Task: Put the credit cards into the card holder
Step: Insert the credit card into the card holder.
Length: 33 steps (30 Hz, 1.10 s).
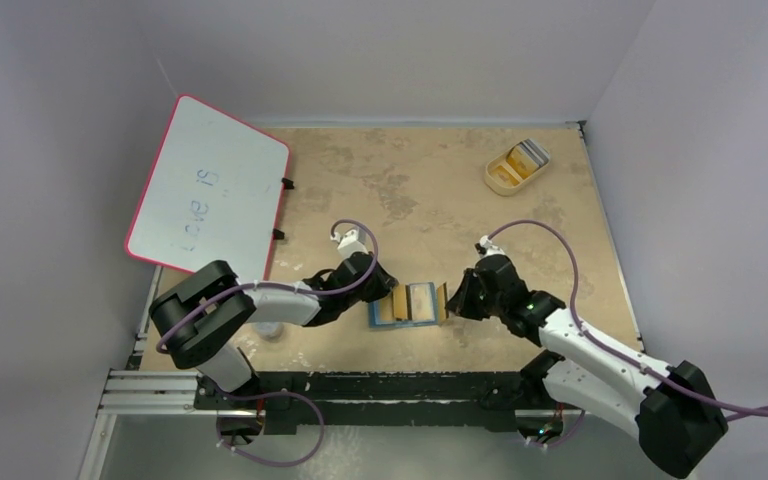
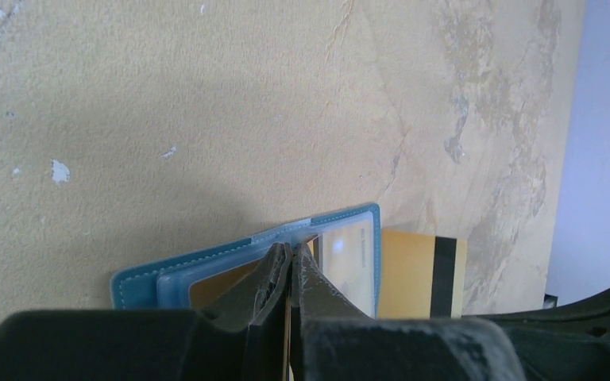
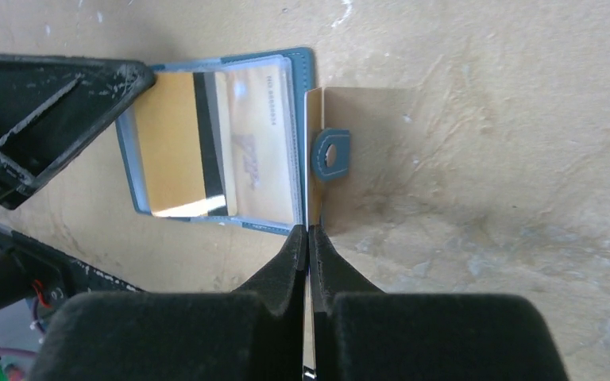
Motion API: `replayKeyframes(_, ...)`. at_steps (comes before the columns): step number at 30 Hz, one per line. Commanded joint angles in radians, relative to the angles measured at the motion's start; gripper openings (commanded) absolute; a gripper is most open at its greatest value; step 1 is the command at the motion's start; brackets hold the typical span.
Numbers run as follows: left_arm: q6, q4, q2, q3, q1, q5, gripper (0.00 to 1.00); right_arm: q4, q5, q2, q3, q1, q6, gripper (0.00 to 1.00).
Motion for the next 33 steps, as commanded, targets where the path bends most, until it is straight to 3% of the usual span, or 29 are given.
replayKeyframes(1,0.006,0.05,0.016,0.025,-0.001,-0.018,0.0,0.065,-0.038,0.033,-0.005,0.056,0.057,0.0)
replayKeyframes(13,0.042,0.04,-0.048,-0.031,-0.001,-0.128,0.0,0.055,0.005,-0.004,-0.023,0.082,0.089,0.0)
replayKeyframes(33,0.025,0.357,0.013,-0.181,-0.023,-0.127,0.0,0.093,0.009,-0.036,-0.069,0.084,0.132,0.0)
